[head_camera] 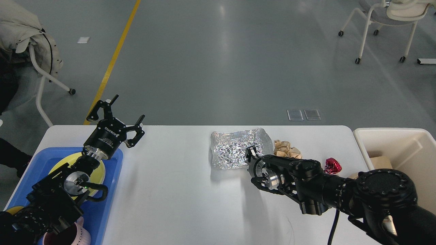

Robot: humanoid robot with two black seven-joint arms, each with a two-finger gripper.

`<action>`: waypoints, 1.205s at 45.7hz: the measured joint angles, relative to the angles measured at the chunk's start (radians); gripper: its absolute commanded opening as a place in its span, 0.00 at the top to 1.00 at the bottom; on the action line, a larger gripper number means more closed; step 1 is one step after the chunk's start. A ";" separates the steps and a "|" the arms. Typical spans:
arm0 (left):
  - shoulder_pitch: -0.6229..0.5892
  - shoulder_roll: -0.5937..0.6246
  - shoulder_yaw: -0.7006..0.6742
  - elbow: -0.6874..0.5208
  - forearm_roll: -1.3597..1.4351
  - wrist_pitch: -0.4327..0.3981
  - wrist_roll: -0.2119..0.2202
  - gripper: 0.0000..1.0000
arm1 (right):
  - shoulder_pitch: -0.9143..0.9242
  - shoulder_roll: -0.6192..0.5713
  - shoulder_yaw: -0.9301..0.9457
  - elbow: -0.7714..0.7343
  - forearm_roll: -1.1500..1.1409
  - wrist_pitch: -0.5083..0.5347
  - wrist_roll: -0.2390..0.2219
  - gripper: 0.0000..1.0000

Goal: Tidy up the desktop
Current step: 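Grasp the clear bag of crumpled foil with the right gripper, then lift the foil bag and drop it into the white bin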

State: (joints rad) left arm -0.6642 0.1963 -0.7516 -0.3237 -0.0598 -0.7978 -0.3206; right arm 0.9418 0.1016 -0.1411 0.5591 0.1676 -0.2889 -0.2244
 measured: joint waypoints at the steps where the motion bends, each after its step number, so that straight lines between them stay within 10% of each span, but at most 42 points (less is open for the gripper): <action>1: 0.000 0.000 0.000 0.000 0.000 0.000 0.000 0.00 | 0.000 -0.001 -0.001 0.000 0.000 0.002 0.001 1.00; 27: 0.000 0.000 0.000 0.000 0.000 0.000 0.000 0.00 | 0.233 -0.256 -0.113 0.206 -0.009 0.138 -0.008 1.00; 44: 0.000 0.000 0.000 0.000 0.000 -0.001 0.000 0.00 | 0.933 -0.771 -0.531 0.511 -0.427 0.795 0.008 1.00; 55: 0.000 0.000 0.000 0.000 0.000 0.000 0.000 0.00 | 0.996 -0.902 -0.590 0.502 -0.712 0.903 0.073 1.00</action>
State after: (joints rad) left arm -0.6642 0.1964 -0.7516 -0.3236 -0.0598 -0.7982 -0.3206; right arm 1.9377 -0.8009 -0.7315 1.0609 -0.5440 0.6137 -0.1517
